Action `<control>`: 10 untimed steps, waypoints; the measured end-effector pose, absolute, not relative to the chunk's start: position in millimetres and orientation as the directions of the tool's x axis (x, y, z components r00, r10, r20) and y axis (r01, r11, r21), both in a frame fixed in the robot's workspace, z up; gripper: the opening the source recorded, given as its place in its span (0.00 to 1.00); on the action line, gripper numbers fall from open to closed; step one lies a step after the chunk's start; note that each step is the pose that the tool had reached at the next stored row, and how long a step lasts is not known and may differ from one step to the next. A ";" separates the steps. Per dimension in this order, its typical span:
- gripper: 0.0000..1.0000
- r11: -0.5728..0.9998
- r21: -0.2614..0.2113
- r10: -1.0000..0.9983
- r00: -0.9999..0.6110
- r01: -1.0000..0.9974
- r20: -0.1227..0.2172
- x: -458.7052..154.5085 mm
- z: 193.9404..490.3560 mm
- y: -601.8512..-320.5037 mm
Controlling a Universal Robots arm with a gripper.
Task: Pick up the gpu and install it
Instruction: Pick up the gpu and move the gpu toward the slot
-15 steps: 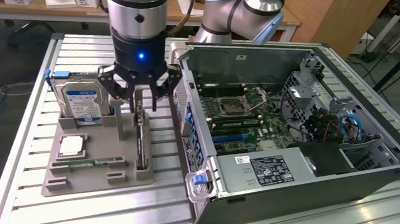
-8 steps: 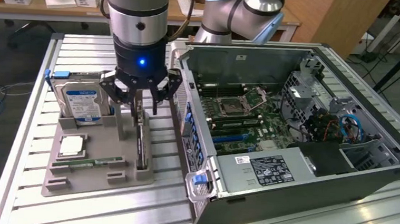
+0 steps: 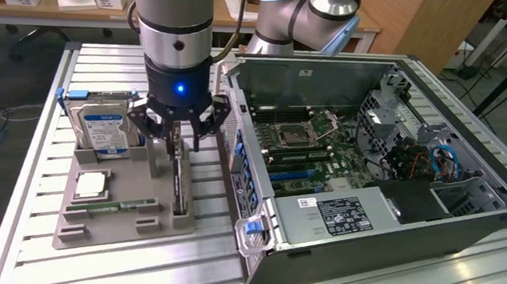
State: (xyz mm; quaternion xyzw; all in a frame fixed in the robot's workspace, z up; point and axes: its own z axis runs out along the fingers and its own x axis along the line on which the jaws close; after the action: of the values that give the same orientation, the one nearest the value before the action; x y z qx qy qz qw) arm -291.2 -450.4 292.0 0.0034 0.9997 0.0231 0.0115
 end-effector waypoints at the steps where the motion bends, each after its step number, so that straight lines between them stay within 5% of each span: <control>1: 0.47 0.999 0.046 0.007 -1.000 0.006 -0.023 -291.2 290.7 -450.8; 10: 0.47 0.999 0.046 0.015 -1.000 0.014 -0.023 -291.7 277.2 -453.0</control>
State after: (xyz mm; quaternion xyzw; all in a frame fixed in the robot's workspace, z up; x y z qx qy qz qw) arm -291.7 -453.0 277.2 0.0071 0.9996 0.0230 0.0116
